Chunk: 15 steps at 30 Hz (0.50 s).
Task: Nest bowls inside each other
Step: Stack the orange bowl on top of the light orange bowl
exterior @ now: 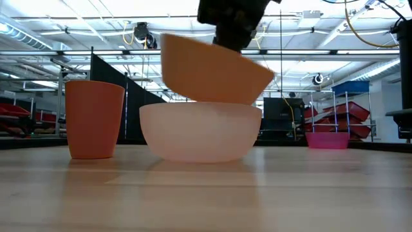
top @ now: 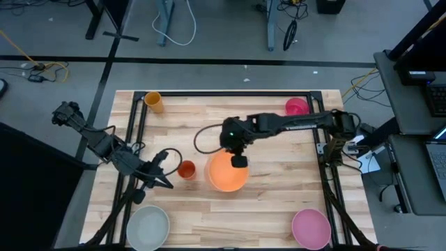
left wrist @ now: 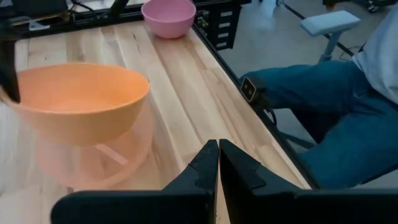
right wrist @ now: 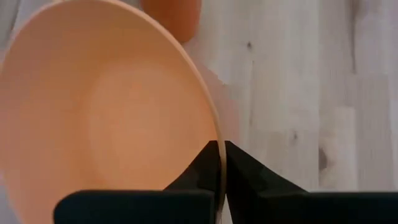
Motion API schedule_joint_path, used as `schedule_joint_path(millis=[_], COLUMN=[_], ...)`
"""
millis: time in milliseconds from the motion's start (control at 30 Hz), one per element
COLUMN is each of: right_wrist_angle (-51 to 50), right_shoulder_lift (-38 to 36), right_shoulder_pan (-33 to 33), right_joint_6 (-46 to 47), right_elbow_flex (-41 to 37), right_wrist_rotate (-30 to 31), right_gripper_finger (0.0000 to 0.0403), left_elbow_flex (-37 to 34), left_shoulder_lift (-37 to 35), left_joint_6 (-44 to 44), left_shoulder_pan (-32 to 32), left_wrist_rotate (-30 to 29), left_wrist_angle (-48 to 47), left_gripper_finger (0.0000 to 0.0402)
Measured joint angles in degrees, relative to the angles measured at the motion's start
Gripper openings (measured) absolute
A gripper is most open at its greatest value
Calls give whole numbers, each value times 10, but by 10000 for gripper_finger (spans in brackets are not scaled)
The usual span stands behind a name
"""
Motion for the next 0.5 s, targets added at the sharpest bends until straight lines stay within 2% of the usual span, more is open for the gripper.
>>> schedule_joint_path(millis=[333, 500], right_wrist_angle=[-28, -9], right_shoulder_lift=[51, 69], right_shoulder_pan=[-16, -16], right_joint_6=[-10, -15], right_elbow_flex=[14, 14], right_wrist_rotate=[-80, -90], right_gripper_finger=[0, 0], left_elbow_flex=[0, 0], left_shoulder_lift=[0, 0], left_joint_6=[0, 0], left_shoulder_pan=[-13, -13], left_wrist_rotate=[-16, -23], left_wrist_angle=[-24, -40], left_gripper_finger=[0, 0])
